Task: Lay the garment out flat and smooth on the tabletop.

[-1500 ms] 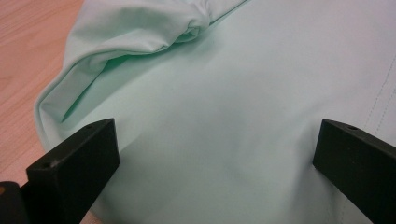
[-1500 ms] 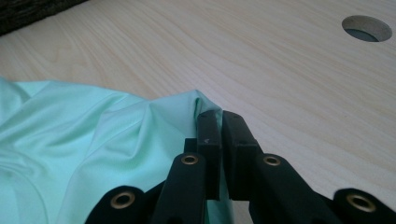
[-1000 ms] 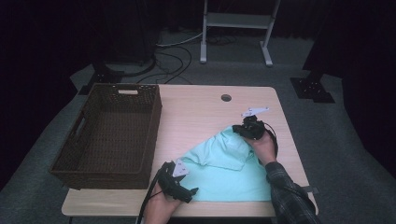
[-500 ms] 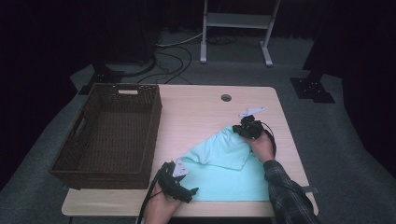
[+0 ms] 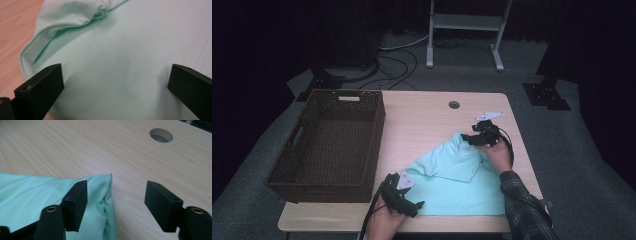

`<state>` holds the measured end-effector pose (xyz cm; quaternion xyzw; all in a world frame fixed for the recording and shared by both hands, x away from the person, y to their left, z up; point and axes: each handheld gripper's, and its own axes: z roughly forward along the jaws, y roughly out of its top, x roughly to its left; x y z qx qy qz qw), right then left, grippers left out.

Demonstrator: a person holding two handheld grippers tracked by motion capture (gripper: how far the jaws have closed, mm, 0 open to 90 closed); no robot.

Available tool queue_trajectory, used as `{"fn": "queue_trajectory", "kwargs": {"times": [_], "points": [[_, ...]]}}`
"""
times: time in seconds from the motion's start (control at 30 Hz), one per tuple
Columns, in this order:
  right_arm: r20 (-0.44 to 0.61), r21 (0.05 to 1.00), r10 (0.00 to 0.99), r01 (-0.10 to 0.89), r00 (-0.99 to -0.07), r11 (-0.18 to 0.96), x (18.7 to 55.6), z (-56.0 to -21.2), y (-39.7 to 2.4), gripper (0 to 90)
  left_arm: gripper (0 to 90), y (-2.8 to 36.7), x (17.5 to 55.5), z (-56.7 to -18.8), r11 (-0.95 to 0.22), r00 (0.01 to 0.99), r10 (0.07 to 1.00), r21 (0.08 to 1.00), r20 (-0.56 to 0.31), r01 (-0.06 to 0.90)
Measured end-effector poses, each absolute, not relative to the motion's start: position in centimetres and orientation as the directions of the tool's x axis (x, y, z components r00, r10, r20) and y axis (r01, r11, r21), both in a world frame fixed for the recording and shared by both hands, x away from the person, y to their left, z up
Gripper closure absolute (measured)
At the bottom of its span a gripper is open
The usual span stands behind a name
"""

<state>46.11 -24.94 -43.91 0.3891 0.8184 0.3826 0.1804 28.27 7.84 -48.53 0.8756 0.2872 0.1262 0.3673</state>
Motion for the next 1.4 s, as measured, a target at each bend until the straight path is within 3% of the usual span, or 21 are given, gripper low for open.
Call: {"fn": "queue_trajectory", "kwargs": {"times": [0.2, 0.37, 0.73, 0.9, 1.0, 1.27, 1.4], "points": [[0.034, 0.781, 0.771, 0.498, -0.636, 0.376, 44.7, -42.8, -26.3, 18.3, 0.0, 7.8, 28.3, -48.5, -0.566, 0.803, 0.596, 0.715, 0.010, 0.411], [0.025, 0.785, 0.767, 0.488, -0.641, 0.382, 43.1, -42.4, -27.5, 1.9, 0.0, 7.8, 28.3, -48.5, -0.567, 0.803, 0.595, 0.714, 0.010, 0.411], [-0.001, 0.791, 0.722, 0.441, -0.692, 0.423, 37.5, -43.4, -28.8, 0.0, 0.0, 7.9, 28.3, -48.5, -0.565, 0.805, 0.593, 0.716, 0.007, 0.410], [-0.001, 0.764, 0.686, 0.442, -0.727, 0.469, 34.9, -45.0, -28.2, 0.0, 0.0, 8.4, 28.9, -48.2, -0.514, 0.795, 0.602, 0.726, -0.074, 0.457], [-0.013, 0.736, 0.671, 0.446, -0.742, 0.508, 33.8, -46.2, -27.9, 0.0, 0.0, 8.4, 29.3, -48.1, -0.519, 0.790, 0.610, 0.719, -0.066, 0.461], [-0.003, 0.706, 0.683, 0.483, -0.730, 0.519, 33.6, -47.8, -28.6, 0.0, 0.0, 7.9, 30.3, -48.0, -0.557, 0.774, 0.633, 0.707, 0.021, 0.435], [0.005, 0.695, 0.685, 0.495, -0.728, 0.522, 33.9, -48.1, -28.9, 0.0, 0.0, 7.8, 30.5, -48.2, -0.565, 0.776, 0.630, 0.694, 0.014, 0.446]]}}
